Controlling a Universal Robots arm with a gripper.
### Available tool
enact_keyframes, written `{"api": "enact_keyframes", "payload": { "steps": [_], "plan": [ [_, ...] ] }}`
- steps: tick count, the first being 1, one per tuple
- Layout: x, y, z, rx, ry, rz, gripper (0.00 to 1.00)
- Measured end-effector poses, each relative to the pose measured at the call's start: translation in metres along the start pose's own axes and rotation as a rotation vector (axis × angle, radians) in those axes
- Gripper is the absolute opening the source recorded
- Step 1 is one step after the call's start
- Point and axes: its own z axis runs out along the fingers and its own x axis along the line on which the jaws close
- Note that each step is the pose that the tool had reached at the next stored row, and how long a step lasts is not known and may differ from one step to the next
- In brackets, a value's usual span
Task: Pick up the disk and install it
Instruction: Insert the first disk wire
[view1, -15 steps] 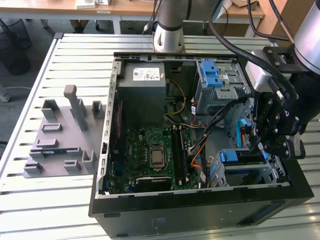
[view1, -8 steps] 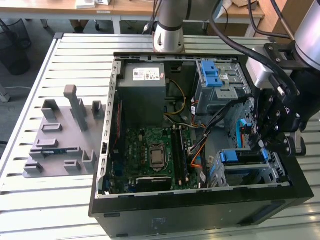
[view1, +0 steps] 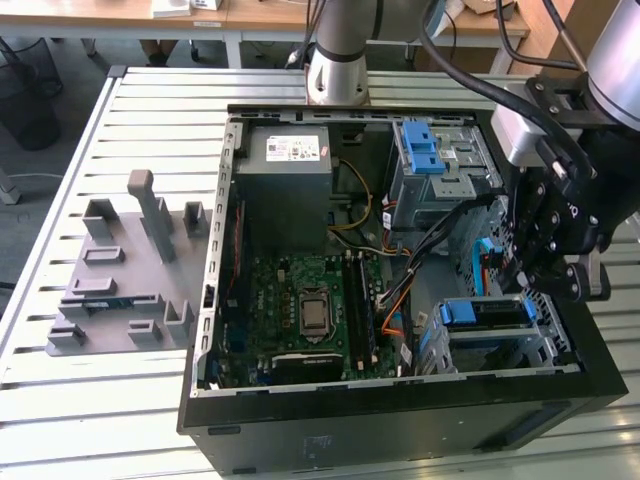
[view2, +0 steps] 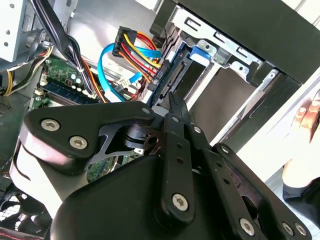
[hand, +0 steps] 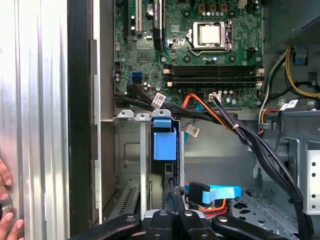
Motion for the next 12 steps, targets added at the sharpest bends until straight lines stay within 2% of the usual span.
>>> {"api": "enact_keyframes", "payload": {
  "steps": [5,9,12],
  "plan": [
    [-0.0018,0.0001,-0.0001,0.0179,-0.0015,0.000,0.11],
    [-0.0035,0.0002,-0.0001,0.0255,-0.0024,0.000,0.11],
    [-0.0057,0.0003,-0.0001,0.0272,-0.0025,0.000,0.11]
  ]
}}
